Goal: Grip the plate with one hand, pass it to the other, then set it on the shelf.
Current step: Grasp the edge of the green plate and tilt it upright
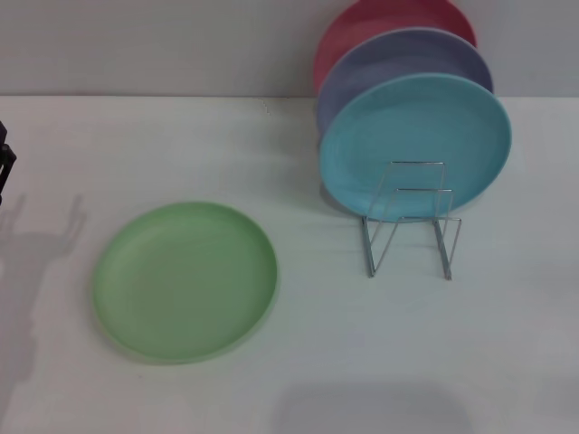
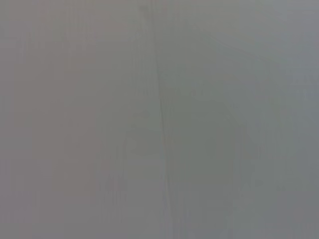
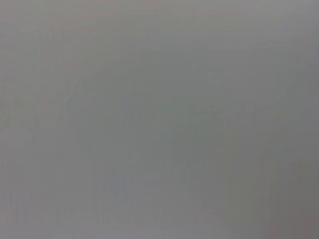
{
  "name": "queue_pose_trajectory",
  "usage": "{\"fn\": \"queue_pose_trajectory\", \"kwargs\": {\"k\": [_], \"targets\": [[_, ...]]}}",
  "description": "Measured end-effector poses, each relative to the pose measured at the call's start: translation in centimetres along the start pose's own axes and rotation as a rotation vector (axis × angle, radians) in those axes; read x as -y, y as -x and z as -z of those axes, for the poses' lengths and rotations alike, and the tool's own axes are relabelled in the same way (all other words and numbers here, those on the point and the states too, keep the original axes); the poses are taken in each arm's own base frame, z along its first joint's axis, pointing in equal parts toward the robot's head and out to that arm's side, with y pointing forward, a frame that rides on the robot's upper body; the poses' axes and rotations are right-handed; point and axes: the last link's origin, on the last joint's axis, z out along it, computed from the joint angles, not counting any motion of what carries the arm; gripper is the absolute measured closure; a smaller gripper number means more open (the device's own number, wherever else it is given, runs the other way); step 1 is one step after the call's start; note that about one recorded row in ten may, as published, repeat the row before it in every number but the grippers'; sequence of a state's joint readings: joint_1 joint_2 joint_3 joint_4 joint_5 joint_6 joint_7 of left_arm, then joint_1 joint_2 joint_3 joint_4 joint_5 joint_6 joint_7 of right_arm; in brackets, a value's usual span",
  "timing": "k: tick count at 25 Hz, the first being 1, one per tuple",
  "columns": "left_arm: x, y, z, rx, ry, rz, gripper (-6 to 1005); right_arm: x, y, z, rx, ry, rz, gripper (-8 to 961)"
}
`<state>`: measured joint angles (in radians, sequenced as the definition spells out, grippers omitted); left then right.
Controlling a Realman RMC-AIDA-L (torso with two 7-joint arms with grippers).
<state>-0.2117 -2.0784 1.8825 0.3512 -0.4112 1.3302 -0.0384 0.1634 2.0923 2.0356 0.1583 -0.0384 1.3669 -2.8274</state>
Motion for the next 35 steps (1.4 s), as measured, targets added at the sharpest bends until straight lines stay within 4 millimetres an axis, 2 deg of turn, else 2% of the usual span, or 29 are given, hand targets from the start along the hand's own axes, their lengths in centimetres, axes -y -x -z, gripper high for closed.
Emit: {"fn": "queue_pose_trajectory", "kwargs": {"k": [8, 14, 16, 17, 19, 21, 22, 23, 26, 30, 32, 35], "targets": [[0.0, 0.2, -0.5, 0.020, 0.005, -0.007, 212, 0.0, 0.1, 0.1, 0.004, 0.000, -0.002, 121], [-0.7, 0.4, -2.8, 0.122, 0.022, 0.042, 221, 0.0, 0.1, 0.0, 0.006, 0.002, -0.003, 120], [-0.7, 0.4, -2.8, 0.122, 0.022, 0.042, 224, 0.0, 0.1, 0.0, 0.007, 0.002, -0.004, 120], [-1.2, -0.7, -5.7, 0.292, 0.070, 0.068, 226, -0.1, 0.1, 0.0, 0.007, 0.003, -0.006, 120], [-1.3, -1.0, -6.1, 0.331, 0.083, 0.067, 229, 0.0, 0.1, 0.0, 0.007, 0.003, -0.007, 120], [-1.7, -2.1, -7.2, 0.401, 0.100, 0.068, 232, -0.1, 0.1, 0.0, 0.007, 0.003, -0.007, 120], [-2.0, -3.3, -8.0, 0.456, 0.105, 0.074, 233, 0.0, 0.1, 0.0, 0.007, 0.002, -0.006, 120], [-2.0, -3.3, -8.0, 0.456, 0.105, 0.074, 235, 0.0, 0.1, 0.0, 0.007, 0.002, -0.006, 120], [-2.0, -5.4, -9.6, 0.621, 0.099, 0.081, 240, 0.0, 0.1, 0.1, 0.006, 0.001, -0.006, 120], [-1.8, -6.9, -10.8, 0.812, 0.097, 0.064, 246, -0.1, 0.1, 0.0, 0.008, 0.003, -0.007, 120], [-1.7, -7.6, -11.2, 0.965, 0.133, 0.026, 249, -0.1, 0.1, -0.1, 0.008, 0.004, -0.007, 120], [-1.9, -7.9, -11.3, 1.023, 0.169, 0.028, 254, -0.1, 0.1, -0.1, 0.006, 0.002, -0.007, 121]]}}
